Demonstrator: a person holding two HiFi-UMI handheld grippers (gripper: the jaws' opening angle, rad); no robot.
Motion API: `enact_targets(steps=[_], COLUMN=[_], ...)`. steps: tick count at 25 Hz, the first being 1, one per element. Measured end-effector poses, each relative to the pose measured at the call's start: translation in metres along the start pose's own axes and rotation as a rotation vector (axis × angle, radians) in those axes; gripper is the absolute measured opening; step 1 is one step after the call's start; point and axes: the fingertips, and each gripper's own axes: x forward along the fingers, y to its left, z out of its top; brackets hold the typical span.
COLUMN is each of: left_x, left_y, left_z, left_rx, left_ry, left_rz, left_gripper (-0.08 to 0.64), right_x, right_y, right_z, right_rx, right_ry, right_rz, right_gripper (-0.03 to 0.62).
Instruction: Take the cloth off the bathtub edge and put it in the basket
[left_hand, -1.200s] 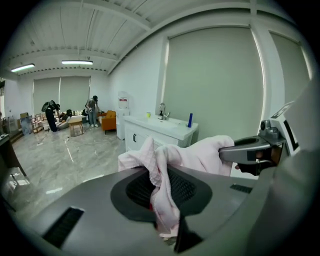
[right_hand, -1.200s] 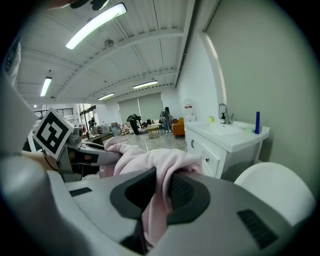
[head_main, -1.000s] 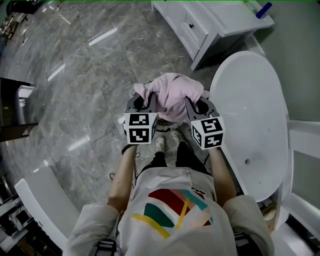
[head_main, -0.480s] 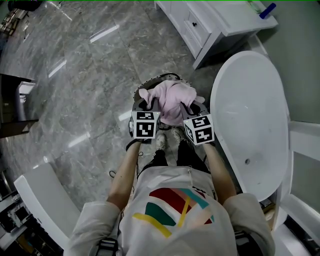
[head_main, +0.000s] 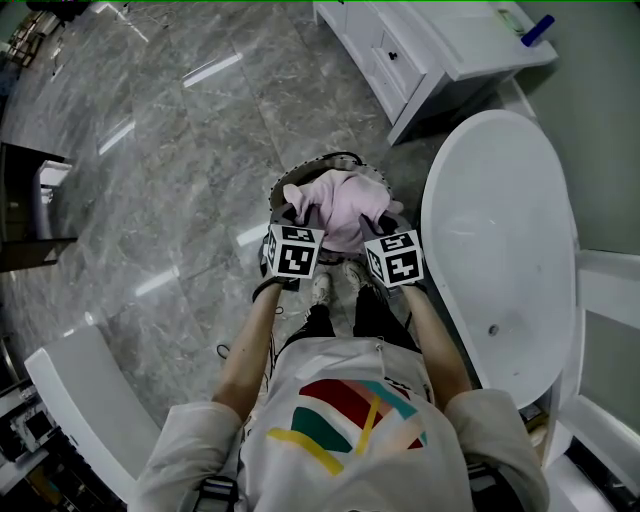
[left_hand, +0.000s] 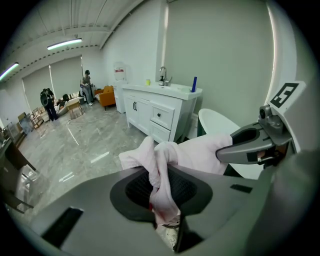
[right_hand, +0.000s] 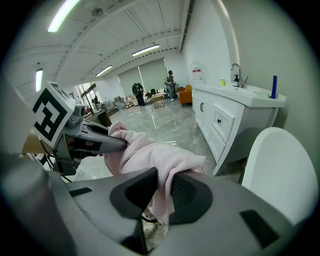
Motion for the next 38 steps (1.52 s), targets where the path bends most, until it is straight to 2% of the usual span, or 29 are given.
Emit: enact_targets(steps=[5,8,9,10,11,15,27,29,30,31,33,34,38], left_x=[-0.009,-0.008,-0.008,-0.007,-0.007,-0.009,-0.018,-0.025,-0.029,-0.035,-0.050,-0.060,-0.108], left_y=[0.008,0.011,0.010,0.010,0.010,0.007,0.002,0.005,0.006,0.007,0.011,0.011,0.005], left_z=[0.004,0.004,0.002,0.001,0.000,0.001,0.012,0.023,0.031,0.040,0.061,0.072,0.118], left_rx=[-0.021,-0.020,-0.016,-0.013,-0.011,-0.005,-0.035,-0.039,-0.038,-0.039,-0.047,-0.052,-0.044], left_ry=[-0.043,-0.049,-0.047,-0.042,-0.038,-0.048,-0.077,-0.108,-0.129,-0.154,-0.218,-0.254,-0.404], left_rz=[0.043,0.045,0.042,0.039,0.037,0.042,0.044,0.058,0.066,0.075,0.105,0.120,0.145], left_gripper=[0.074,0.074,0.074,0.085,0.120,0.164,0.164,0.163,0.162,0.153,0.077,0.049,0.020], right_x=[-0.003,0.002,0.005,0.008,0.009,0.006,-0.005,-0.011,-0.016,-0.023,-0.041,-0.051,-0.100], right_y=[0.008,0.007,0.007,0.009,0.009,0.004,0.002,0.001,0.000,-0.002,-0.005,-0.005,0.006], right_z=[0.008,0.006,0.003,0.000,-0.003,-0.006,0.002,0.017,0.028,0.041,0.070,0.085,0.139], right_rx=[-0.020,0.014,0.030,0.040,0.043,0.020,0.013,0.004,-0.013,-0.037,-0.083,-0.095,-0.091], right_ry=[-0.028,-0.020,-0.009,0.005,0.017,0.010,-0.014,-0.049,-0.074,-0.106,-0.187,-0.231,-0.406], right_rz=[0.012,0.000,0.002,0.008,0.009,-0.040,-0.057,-0.071,-0.088,-0.113,-0.160,-0.169,-0.156], right_gripper=[0.061,0.075,0.150,0.261,0.291,0.291,0.290,0.282,0.258,0.207,0.060,0.032,0.012])
